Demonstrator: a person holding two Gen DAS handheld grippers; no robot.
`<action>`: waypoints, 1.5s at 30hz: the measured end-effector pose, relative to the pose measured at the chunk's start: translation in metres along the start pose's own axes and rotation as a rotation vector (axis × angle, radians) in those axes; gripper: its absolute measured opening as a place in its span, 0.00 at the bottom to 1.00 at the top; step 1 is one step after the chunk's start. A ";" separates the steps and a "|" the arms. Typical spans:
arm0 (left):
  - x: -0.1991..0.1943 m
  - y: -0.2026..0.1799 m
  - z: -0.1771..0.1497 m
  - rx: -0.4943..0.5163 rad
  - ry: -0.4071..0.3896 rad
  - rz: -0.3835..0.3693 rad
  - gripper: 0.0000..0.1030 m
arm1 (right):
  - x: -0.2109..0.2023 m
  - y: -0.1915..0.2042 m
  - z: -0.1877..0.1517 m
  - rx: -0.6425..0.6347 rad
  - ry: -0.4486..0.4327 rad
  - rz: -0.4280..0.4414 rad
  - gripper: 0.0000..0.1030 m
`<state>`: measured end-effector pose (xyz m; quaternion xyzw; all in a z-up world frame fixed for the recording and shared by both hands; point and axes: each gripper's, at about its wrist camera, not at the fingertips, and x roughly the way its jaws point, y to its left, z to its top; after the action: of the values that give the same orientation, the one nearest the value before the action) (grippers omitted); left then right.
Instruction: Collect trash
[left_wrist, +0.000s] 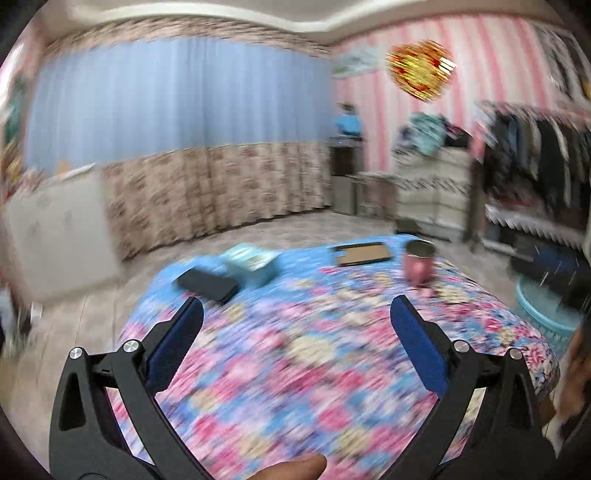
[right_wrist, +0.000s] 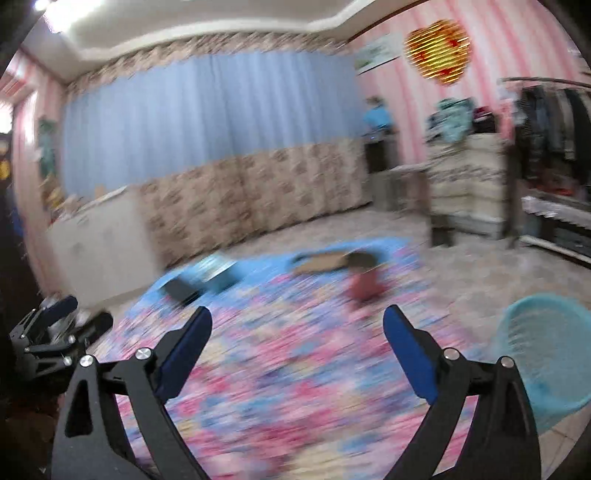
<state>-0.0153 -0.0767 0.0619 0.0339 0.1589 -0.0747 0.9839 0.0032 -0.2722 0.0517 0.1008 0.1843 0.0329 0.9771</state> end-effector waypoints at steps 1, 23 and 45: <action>-0.008 0.015 -0.010 -0.032 -0.007 0.021 0.95 | 0.005 0.020 -0.009 -0.015 0.020 0.029 0.89; -0.030 0.067 -0.043 -0.130 -0.104 0.097 0.95 | -0.009 0.038 -0.031 -0.133 -0.087 -0.122 0.93; -0.022 0.065 -0.044 -0.077 -0.063 0.064 0.95 | -0.009 0.066 -0.038 -0.245 -0.050 -0.135 0.93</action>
<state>-0.0392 -0.0052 0.0297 -0.0014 0.1295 -0.0383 0.9908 -0.0211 -0.2017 0.0344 -0.0313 0.1610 -0.0131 0.9864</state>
